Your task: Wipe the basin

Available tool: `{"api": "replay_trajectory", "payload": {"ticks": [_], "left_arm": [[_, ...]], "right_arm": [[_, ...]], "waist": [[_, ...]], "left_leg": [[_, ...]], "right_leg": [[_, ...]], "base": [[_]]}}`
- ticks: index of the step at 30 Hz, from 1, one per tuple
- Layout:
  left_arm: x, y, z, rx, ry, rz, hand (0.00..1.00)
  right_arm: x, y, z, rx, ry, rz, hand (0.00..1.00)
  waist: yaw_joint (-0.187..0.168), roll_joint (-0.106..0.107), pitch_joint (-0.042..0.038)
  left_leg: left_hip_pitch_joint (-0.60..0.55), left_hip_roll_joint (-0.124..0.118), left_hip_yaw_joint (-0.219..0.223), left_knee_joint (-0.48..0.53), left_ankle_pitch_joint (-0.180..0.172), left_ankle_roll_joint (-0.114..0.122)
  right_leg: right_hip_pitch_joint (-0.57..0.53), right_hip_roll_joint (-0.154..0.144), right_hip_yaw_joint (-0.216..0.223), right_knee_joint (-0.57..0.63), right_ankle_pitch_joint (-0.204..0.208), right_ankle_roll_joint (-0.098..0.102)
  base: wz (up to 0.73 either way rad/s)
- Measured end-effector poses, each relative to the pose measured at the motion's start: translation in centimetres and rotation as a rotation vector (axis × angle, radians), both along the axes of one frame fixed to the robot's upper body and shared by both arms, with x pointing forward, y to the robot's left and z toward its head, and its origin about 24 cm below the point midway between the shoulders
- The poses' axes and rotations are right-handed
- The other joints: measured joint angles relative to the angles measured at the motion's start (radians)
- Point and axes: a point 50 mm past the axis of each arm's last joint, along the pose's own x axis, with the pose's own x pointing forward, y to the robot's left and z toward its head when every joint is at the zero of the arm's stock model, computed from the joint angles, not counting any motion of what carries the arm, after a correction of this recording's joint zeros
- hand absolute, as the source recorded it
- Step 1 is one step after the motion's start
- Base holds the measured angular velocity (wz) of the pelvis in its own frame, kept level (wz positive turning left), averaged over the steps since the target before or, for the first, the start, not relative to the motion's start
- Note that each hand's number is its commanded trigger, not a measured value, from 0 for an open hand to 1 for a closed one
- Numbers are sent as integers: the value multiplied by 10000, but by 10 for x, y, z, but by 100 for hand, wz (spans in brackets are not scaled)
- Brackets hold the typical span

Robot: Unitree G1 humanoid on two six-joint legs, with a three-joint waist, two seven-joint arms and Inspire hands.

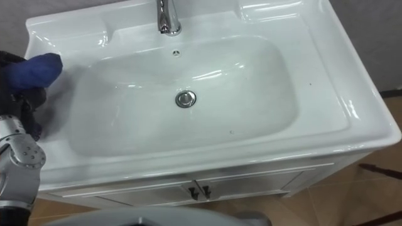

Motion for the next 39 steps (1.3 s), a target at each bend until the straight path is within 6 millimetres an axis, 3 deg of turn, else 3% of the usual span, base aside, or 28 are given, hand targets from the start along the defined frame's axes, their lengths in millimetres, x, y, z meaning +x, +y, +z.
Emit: {"api": "replay_trajectory", "payload": {"ticks": [8, 21, 30, 37, 39], "left_arm": [[0, 0, 0, 45, -9, 21, 0], [3, -2, 13, 2113, 143, -448, 0], [3, -2, 13, 2122, 147, -444, 0], [3, 1, 10, 677, -199, -143, 0], [2, 2, 8, -445, -536, 64, 0]], "right_arm": [[0, 0, 0, 1, 26, 19, 0], [-4, -1, 0, -125, 345, 702, 0], [-5, -1, 0, -137, 375, 779, 0], [-2, -1, 0, -111, 234, 685, 0], [0, -1, 0, -105, 192, 702, 0]], "waist": [[40, -20, -11], [45, -60, -92], [23, -96, -60], [-37, 20, -38], [-25, 12, -3]], "left_leg": [[3, 0, -3, -1, 0, 0], [11, 0, 0, 0, 0, 0], [9, 0, -3, 1, 0, 0], [-16, 0, 2, 0, 0, 0], [-9, -1, -3, -12, 0, 0]], "right_leg": [[6, 1, -14, -1, 1, 0], [5, 0, 1, 3, 1, 0], [11, 1, -1, -7, 1, 0], [13, 3, -7, -25, 1, 1], [11, -1, -23, -21, 1, 0]], "base": [[0], [0], [0], [0], [0]]}}
